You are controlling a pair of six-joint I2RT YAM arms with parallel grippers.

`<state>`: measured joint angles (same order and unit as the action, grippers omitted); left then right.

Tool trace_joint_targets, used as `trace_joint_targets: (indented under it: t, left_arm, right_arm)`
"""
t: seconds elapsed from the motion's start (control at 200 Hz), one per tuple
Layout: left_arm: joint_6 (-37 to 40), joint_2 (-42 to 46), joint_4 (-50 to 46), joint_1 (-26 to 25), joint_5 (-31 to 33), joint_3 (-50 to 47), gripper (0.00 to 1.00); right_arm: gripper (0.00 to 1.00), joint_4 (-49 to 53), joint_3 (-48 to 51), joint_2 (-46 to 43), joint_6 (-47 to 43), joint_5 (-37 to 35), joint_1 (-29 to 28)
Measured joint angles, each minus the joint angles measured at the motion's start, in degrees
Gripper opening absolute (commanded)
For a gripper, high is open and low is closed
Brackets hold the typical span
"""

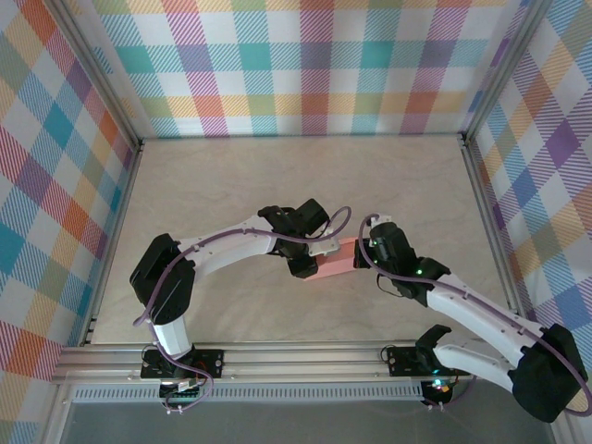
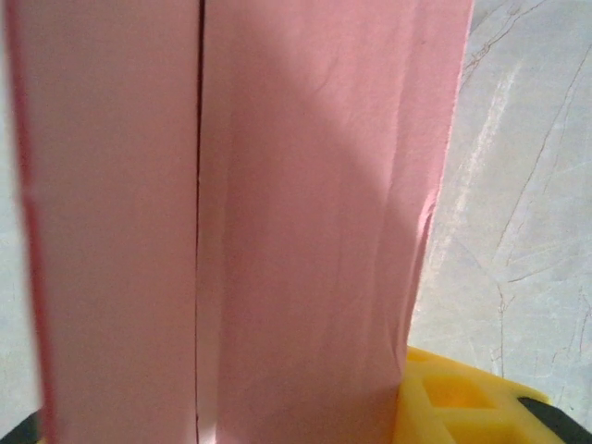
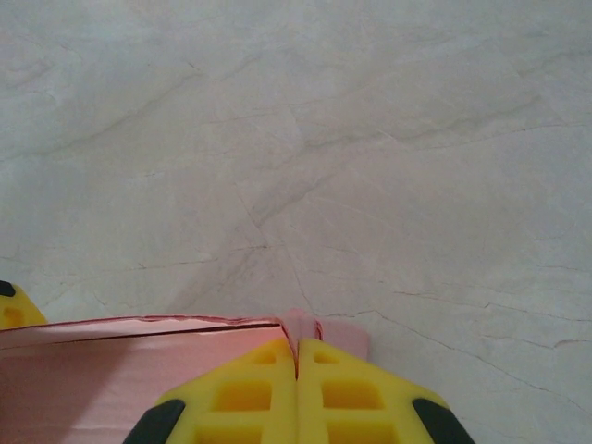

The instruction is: Fold the paper box

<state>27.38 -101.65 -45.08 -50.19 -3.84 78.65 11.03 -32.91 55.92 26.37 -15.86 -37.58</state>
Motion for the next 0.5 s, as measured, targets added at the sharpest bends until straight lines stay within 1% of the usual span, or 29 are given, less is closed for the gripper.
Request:
trace_joint_targets:
  t: [0.29, 0.5]
  left_arm:
    - [-0.83, 0.0, 0.17, -0.31, 0.04, -0.13, 0.36]
    - [-1.9, 0.04, 0.61, -0.37, 0.26, -0.5, 0.41]
  right_arm:
    - [0.0, -8.28, 6.93, -3.45, -0.94, 0.0, 0.0]
    - [0.0, -13.73, 10.25, -4.46, -1.97, 0.0, 0.0]
